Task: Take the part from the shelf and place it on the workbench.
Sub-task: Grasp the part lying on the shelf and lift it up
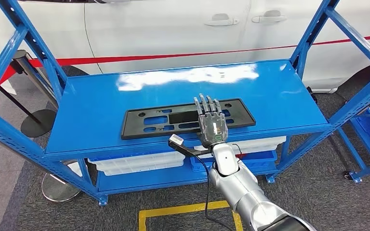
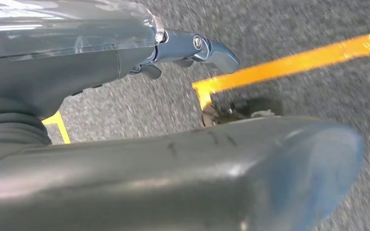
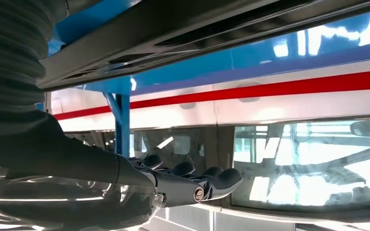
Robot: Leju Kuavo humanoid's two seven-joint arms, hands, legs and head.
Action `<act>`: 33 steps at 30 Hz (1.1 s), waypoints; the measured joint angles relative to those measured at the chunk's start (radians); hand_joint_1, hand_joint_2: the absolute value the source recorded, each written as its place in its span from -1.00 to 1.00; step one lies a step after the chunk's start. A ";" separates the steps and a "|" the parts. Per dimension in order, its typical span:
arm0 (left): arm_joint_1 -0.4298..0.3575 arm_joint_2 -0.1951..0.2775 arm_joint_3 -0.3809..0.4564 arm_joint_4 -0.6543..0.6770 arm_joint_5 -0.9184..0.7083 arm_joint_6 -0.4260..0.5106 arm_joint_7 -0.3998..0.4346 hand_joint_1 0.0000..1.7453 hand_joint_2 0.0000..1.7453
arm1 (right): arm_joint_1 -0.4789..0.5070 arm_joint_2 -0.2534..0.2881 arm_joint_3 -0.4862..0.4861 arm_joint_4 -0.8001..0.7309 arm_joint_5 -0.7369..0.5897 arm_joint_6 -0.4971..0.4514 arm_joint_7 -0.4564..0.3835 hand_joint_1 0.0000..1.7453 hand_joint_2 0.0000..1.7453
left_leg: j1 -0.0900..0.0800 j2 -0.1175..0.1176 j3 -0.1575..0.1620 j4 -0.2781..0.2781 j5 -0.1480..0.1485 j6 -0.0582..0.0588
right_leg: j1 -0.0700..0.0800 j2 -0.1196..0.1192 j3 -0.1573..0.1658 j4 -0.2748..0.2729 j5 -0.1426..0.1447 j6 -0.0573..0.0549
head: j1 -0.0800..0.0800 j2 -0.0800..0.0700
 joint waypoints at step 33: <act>-0.004 -0.015 -0.010 0.000 -0.063 -0.003 -0.001 -1.00 -1.00 | 0.078 0.031 -0.006 -0.141 -0.079 0.215 -0.063 1.00 1.00 | 0.004 0.002 0.018 -0.007 -0.006 0.012 | -0.008 0.002 -0.081 0.114 -0.038 0.015 | 0.000 0.000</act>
